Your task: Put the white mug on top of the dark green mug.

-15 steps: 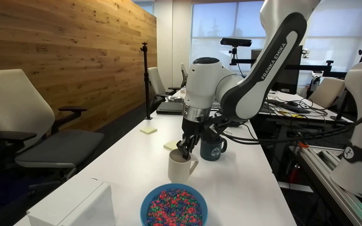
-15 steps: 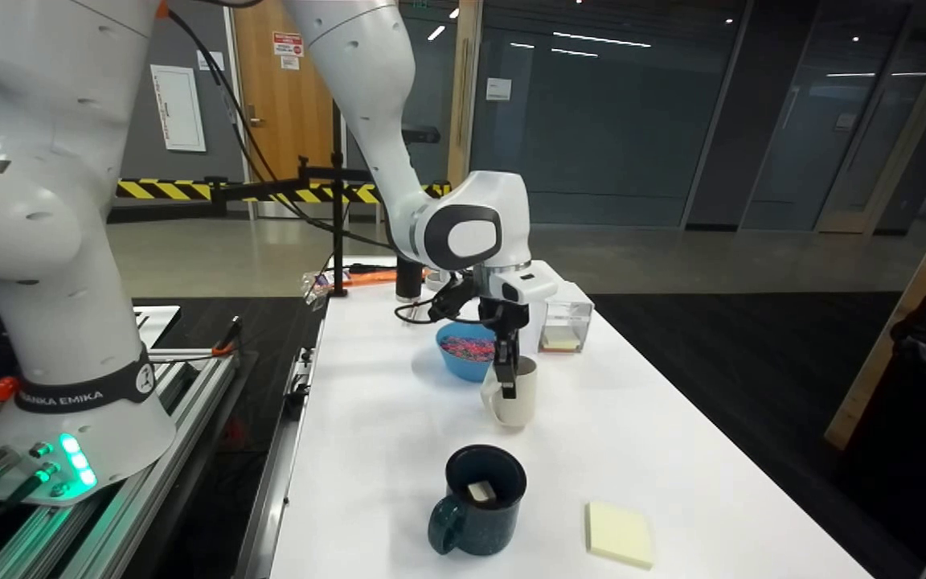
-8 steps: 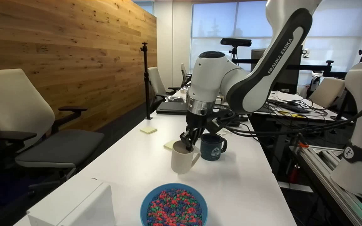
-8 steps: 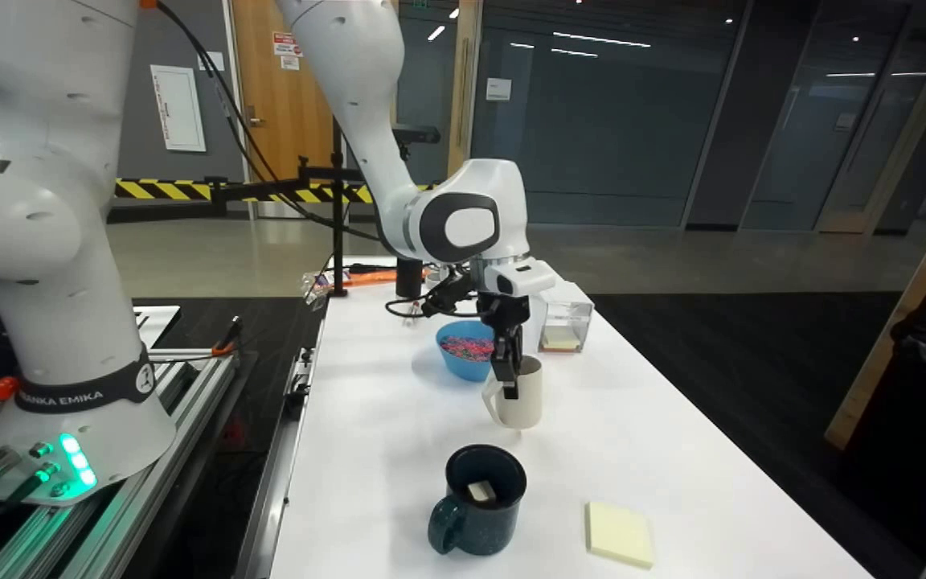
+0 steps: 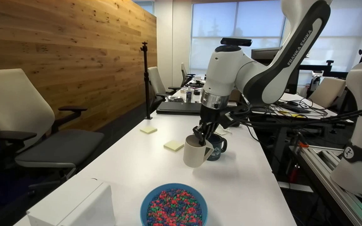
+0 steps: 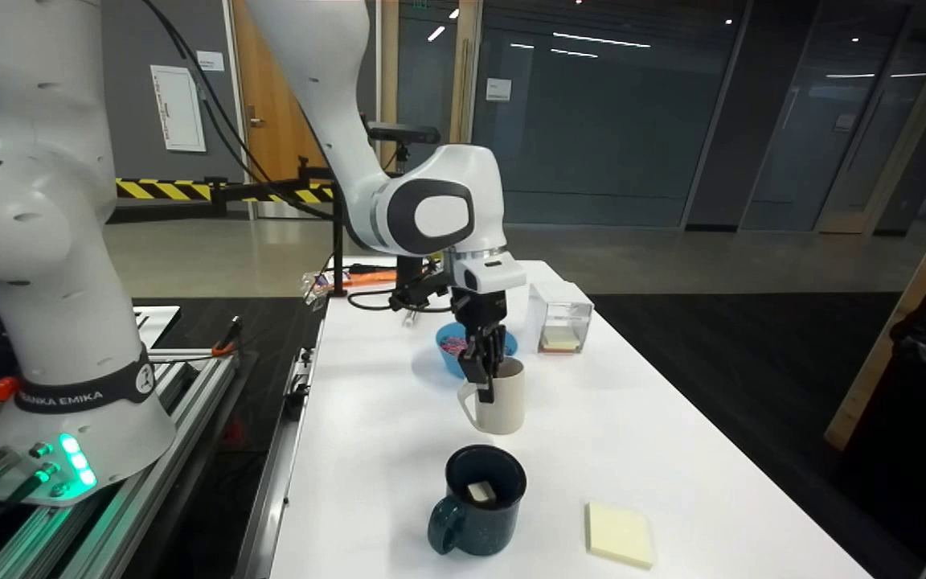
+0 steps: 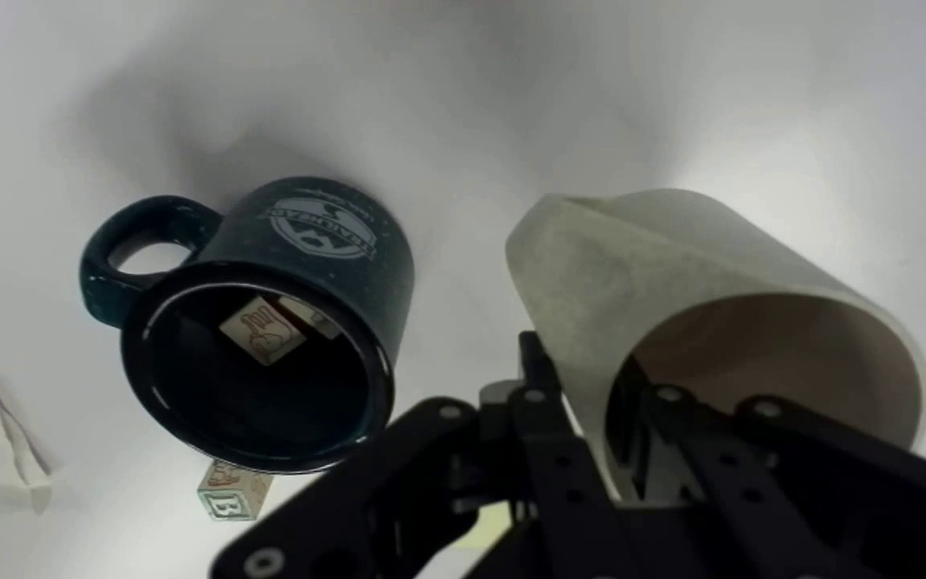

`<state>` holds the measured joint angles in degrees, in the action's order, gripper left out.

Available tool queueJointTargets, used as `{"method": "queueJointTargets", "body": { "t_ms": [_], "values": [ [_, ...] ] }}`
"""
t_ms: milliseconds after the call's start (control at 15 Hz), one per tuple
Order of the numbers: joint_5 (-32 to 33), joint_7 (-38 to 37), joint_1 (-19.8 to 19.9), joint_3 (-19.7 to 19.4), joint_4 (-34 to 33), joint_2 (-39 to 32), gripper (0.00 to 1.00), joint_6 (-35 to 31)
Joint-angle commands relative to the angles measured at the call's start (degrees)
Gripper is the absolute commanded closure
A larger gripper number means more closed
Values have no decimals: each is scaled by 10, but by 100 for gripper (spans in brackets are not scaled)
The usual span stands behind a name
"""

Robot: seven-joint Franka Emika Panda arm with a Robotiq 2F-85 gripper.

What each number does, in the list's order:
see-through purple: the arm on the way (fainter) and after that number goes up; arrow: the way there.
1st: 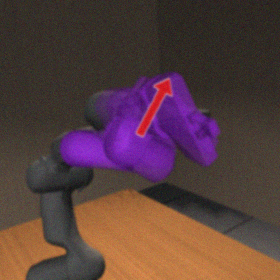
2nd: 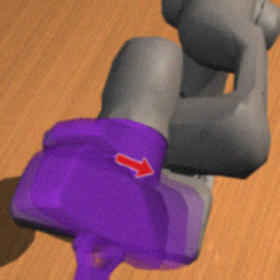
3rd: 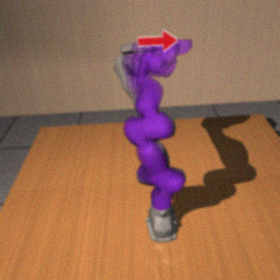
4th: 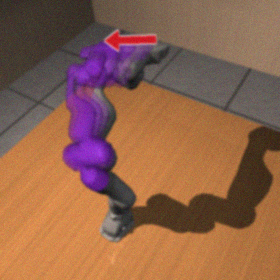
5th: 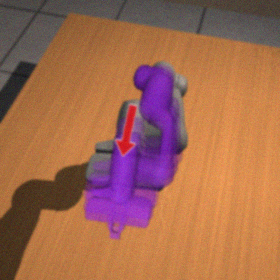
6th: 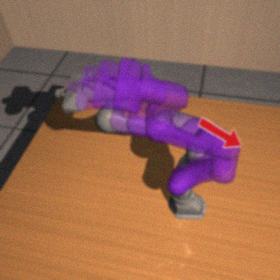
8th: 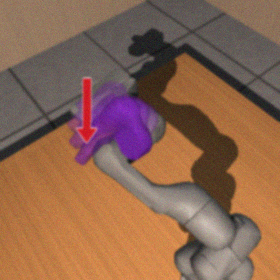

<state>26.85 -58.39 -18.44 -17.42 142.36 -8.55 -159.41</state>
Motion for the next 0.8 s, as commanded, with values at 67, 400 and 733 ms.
{"method": "queueJointTargets", "body": {
  "t_ms": [67,400,733],
  "values": [
    [15,-30,78,30,50,69,96,-1],
    [14,-32,133,66,46,87,96,4],
    [19,-45,153,103,47,103,96,8]
  ]
}}
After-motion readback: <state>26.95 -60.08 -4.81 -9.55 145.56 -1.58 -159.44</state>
